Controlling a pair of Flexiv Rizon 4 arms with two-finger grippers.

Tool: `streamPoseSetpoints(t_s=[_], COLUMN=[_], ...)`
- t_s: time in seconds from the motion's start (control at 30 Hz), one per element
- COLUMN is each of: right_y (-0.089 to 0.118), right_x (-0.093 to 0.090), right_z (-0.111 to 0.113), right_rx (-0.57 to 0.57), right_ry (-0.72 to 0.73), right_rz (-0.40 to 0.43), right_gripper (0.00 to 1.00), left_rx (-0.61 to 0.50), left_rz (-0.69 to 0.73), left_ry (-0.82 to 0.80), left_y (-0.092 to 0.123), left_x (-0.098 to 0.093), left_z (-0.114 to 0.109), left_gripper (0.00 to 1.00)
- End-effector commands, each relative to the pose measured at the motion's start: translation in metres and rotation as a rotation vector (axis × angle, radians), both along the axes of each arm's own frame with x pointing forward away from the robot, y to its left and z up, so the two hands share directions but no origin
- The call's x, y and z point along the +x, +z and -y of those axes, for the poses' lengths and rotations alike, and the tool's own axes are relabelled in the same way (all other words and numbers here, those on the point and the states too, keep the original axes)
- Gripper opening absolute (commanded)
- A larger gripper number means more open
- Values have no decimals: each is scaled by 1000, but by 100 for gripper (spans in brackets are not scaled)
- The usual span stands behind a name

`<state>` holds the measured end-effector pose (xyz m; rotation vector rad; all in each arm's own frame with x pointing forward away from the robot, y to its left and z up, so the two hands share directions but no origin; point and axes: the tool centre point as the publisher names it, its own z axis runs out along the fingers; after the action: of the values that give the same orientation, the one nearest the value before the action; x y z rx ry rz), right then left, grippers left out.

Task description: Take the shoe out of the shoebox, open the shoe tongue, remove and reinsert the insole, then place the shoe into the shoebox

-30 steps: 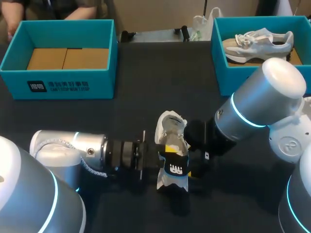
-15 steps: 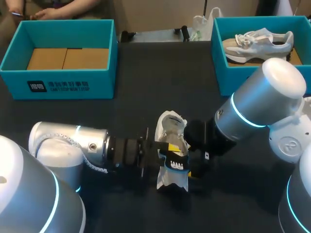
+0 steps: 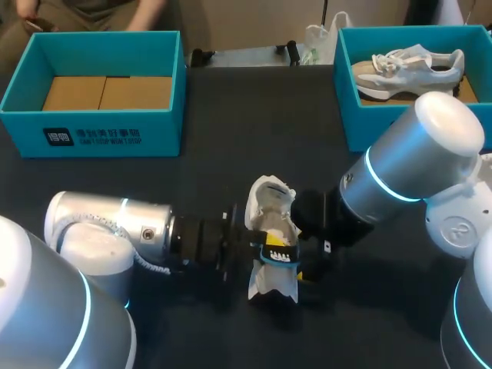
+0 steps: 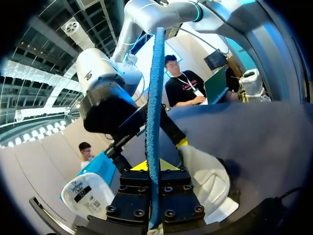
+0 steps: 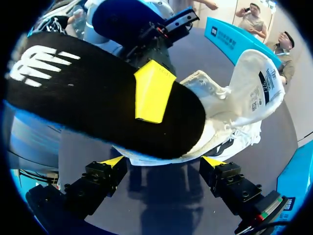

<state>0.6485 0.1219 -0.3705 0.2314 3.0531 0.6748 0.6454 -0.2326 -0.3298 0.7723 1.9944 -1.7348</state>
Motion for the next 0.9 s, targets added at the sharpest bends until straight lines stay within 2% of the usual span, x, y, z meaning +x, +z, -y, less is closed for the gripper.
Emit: streamPoseSetpoints(t_s=[0.03,0.33,0.6,0.63,0.67,0.9], right_y=[-1,-1,-1,-1,-1,-1], right_x=[-1,-1,-1,-1,-1,-1], right_z=[-1,-1,-1,-1,-1,-1], right_rx=[-1,-1,-1,-1,-1,-1], right_ry=[-1,-1,-1,-1,-1,-1], right_rz=[1,1,1,1,1,1], right_gripper=[100,100,100,100,100,100], left_rx=[-22,3,10,4,3,-33], left_rz=[12,11,4,2,2,29], left_ry=[23,69,75,76,76,59], left_y=[-11,-25,-18,-17,-14,6], left_x=[5,20,19,18,16,8], left_z=[3,6,1,0,-1,-4], left_gripper=[0,0,0,15,26,37])
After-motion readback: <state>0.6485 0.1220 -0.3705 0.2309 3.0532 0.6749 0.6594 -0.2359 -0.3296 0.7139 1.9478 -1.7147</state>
